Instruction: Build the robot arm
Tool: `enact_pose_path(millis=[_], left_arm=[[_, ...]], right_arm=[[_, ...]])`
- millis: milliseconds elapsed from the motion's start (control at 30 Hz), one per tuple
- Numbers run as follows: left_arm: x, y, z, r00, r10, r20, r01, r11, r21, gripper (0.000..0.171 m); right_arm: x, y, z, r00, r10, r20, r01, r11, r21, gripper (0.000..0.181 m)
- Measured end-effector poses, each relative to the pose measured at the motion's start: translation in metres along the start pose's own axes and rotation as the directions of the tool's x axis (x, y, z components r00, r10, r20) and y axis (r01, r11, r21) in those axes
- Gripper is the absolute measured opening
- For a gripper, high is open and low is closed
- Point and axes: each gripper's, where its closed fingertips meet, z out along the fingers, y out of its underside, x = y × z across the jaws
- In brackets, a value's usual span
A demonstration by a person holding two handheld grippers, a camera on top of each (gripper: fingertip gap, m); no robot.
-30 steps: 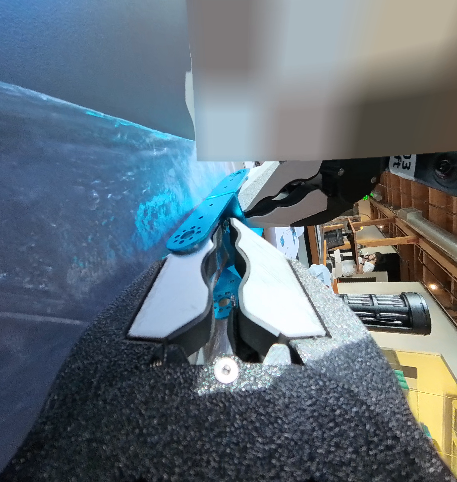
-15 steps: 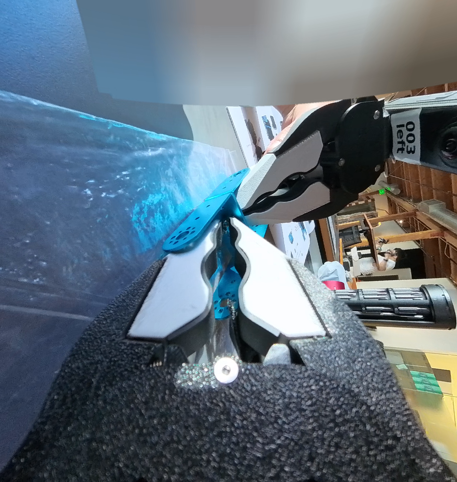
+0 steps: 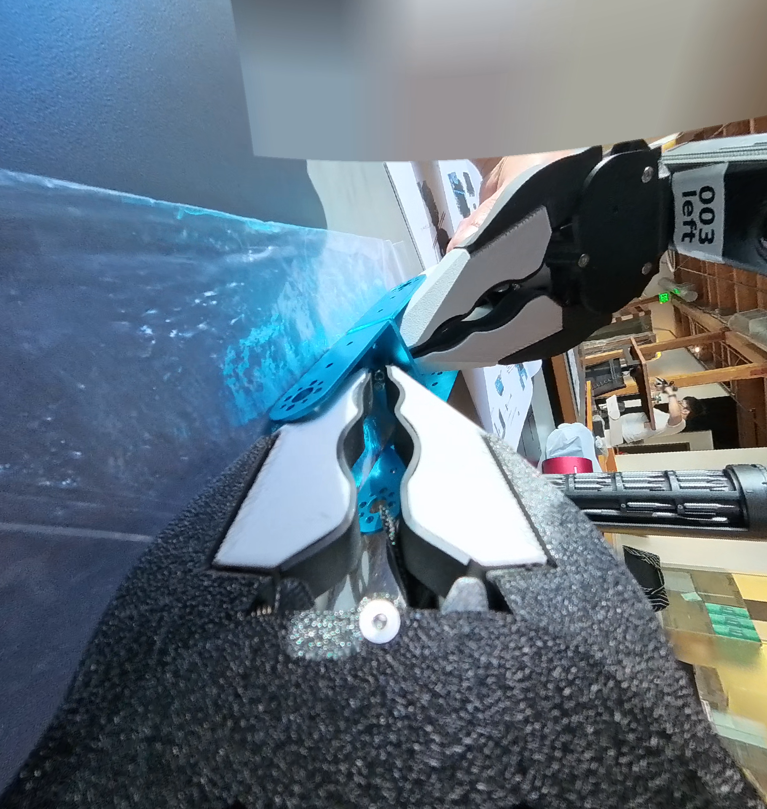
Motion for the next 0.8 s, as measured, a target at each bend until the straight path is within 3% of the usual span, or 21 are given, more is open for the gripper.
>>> enact_pose_path(millis=[233,400,533,700,800], left_arm=[[-0.001,0.001,-0.001,1.000,0.008,0.023,-0.008,1.000,0.008,0.000],[-0.001,0.000,-0.001,0.999,0.020,0.035,-0.020,1.000,0.014,0.000],[0.001,-0.002,0.001,0.999,0.024,0.031,-0.025,1.000,0.019,0.000],[0.006,-0.005,0.004,0.998,0.049,0.034,-0.050,0.999,0.020,0.000],[0.008,-0.005,0.005,0.998,0.058,0.035,-0.059,0.998,0.014,0.000]], right_arm=[[0.004,-0.002,-0.008,0.998,0.061,0.010,-0.061,0.998,0.007,0.004],[0.009,0.001,-0.013,0.962,0.261,0.086,-0.260,0.965,-0.020,0.003],[0.020,-0.001,-0.018,0.856,0.499,0.133,-0.492,0.867,-0.085,0.000],[0.019,-0.007,-0.029,0.602,0.767,0.220,-0.758,0.636,-0.146,0.000],[0.007,0.004,-0.032,0.566,0.791,0.231,-0.760,0.609,-0.225,0.000]])
